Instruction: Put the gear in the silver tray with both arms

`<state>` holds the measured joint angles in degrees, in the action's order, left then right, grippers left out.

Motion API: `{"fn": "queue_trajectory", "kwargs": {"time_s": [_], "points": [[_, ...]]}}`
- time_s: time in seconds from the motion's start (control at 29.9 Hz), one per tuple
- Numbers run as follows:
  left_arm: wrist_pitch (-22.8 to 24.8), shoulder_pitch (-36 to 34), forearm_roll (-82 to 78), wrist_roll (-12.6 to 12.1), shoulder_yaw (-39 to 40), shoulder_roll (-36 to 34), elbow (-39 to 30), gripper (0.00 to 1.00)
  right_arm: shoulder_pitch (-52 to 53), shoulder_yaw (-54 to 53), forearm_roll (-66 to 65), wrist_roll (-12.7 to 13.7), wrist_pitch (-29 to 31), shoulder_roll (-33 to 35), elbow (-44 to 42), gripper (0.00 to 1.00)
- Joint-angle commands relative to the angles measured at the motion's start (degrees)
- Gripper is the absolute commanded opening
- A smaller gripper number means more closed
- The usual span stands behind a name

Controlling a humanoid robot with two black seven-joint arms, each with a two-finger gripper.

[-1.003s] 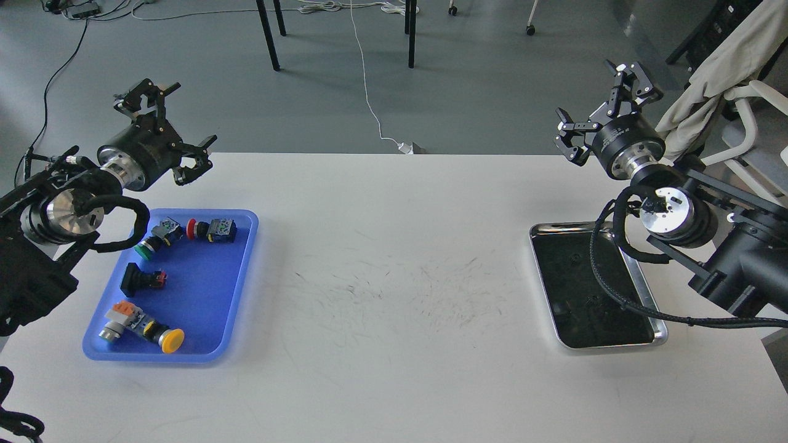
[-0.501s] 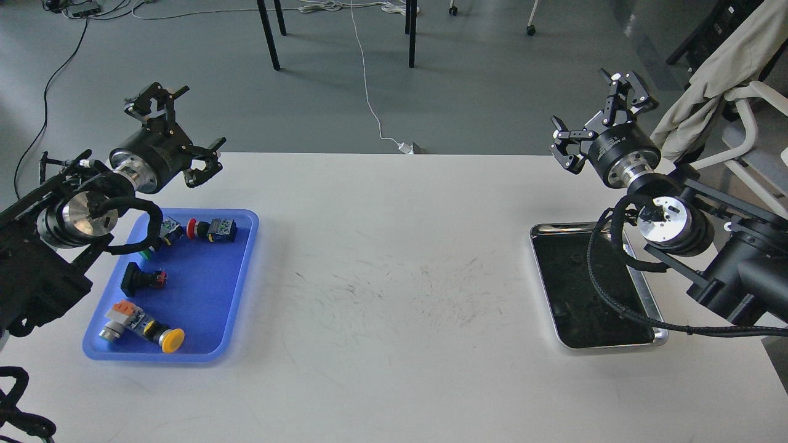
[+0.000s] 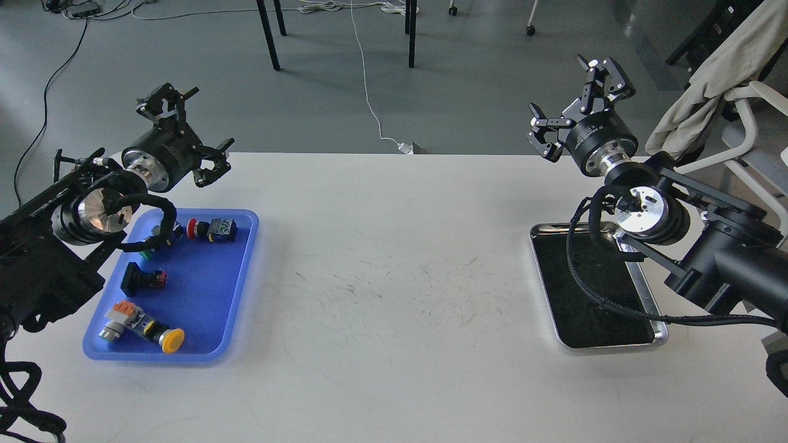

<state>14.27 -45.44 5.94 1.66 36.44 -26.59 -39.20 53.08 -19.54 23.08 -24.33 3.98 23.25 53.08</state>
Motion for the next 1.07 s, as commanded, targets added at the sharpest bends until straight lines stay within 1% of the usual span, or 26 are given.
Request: {"fn": "queue_trajectory", "kwargs": {"time_s": [0.0, 0.1, 0.33, 0.53, 1.04], "points": [[0.1, 0.0, 0.0, 0.0, -0.1, 0.0, 0.3, 0.99, 0.4, 0.4, -0.1, 0.1, 0.2, 0.0, -2.0, 0.99], [0.3, -0.1, -0.1, 0.0, -0.1, -0.2, 0.7, 0.99, 2.2, 0.3, -0.1, 0.1, 0.2, -0.2, -3.8, 0.99], [0.1, 0.0, -0.1, 0.0, 0.3, -0.3, 0.9, 0.99, 2.3, -0.2, -0.2, -0.2, -0.5, -3.5, -5.9, 0.99], [0.6, -0.1, -0.2, 0.0, -0.1, -1.4, 0.9, 0.99, 1.2, -1.1, -0.2, -0.4, -0.5, -3.3, -5.8, 0.99], [0.7, -1.4, -0.3, 0.0, -0.3, -1.4, 1.9, 0.99, -2.5, -3.9, -0.2, -0.3, -0.5, -2.7, -5.5, 0.99]]}}
